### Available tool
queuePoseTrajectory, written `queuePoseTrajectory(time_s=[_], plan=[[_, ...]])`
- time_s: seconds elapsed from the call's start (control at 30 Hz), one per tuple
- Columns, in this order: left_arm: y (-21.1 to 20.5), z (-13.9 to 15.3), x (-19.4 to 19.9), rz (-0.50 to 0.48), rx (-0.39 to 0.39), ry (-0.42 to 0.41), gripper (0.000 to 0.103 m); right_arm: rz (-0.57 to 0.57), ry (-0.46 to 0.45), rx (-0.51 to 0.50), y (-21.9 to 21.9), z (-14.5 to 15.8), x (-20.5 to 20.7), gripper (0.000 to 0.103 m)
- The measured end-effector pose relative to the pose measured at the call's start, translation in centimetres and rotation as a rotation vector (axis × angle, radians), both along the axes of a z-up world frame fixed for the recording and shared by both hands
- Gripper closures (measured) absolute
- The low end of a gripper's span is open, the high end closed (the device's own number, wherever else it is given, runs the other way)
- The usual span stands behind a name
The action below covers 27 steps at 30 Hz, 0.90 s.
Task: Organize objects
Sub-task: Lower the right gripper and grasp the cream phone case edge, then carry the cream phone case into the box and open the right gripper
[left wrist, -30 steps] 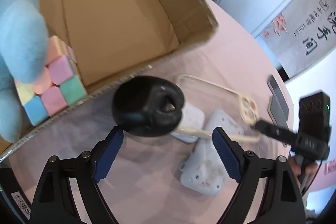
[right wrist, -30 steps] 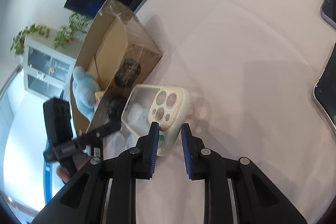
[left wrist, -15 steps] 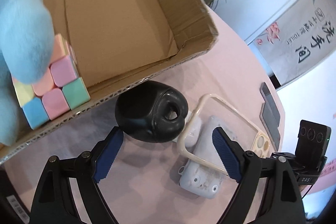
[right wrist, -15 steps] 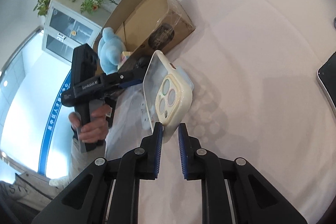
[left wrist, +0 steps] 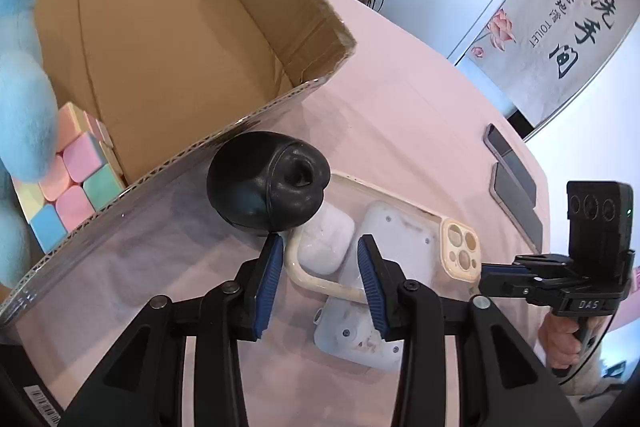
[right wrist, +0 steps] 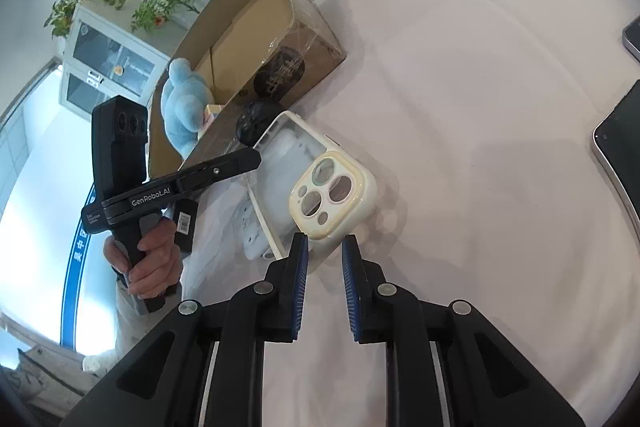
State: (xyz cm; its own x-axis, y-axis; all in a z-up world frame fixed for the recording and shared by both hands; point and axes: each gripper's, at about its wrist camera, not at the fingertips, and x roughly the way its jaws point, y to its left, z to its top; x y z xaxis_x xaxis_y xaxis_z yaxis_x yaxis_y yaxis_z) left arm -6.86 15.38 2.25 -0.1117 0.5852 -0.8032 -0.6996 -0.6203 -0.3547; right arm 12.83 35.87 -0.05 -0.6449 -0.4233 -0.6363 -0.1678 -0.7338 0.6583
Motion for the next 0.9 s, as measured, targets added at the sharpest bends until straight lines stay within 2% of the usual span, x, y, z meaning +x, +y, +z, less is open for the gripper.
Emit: queuePoseTrajectory(time_s=[0.1, 0.27, 0.47, 0.63, 0.67, 0.7, 0.77, 0.9], plan=[[-0.1, -0.3, -0.2, -0.011, 0.016, -0.035, 0.066, -0.022, -0.016, 0.002, 0.0, -0.1, -0.3, 0.087], [-0.4, 0.5, 0.4, -0.025, -0.013, 0.023, 0.065, -0.047, -0.049, -0.002, 0.0, -0.6, -1.0, 0.081], [-0.6, 0.9, 0.9, -0.041, -0.036, 0.049, 0.065, -0.093, -0.062, 0.011, -0.2, -0.7, -1.1, 0.081], [-0.8, 0.7, 0.6, -0.066, -0.046, 0.015, 0.063, -0.112, -0.048, 0.021, -0.1, -0.5, -0.8, 0.080], [-0.7, 0.7, 0.6, -0.078, -0.047, 0.006, 0.064, -0.115, -0.046, 0.016, 0.1, -0.5, -0.9, 0.078], [-0.8, 0.7, 0.5, -0.091, -0.049, -0.009, 0.064, -0.123, -0.046, -0.002, 0.2, -0.7, -0.9, 0.071], [-0.6, 0.4, 0.7, -0.118, -0.052, -0.036, 0.063, -0.108, -0.048, -0.080, 0.2, -1.4, -1.3, 0.067], [-0.7, 0.5, 0.9, -0.120, -0.062, -0.027, 0.063, -0.121, -0.033, -0.020, -0.9, -0.9, -1.6, 0.066]])
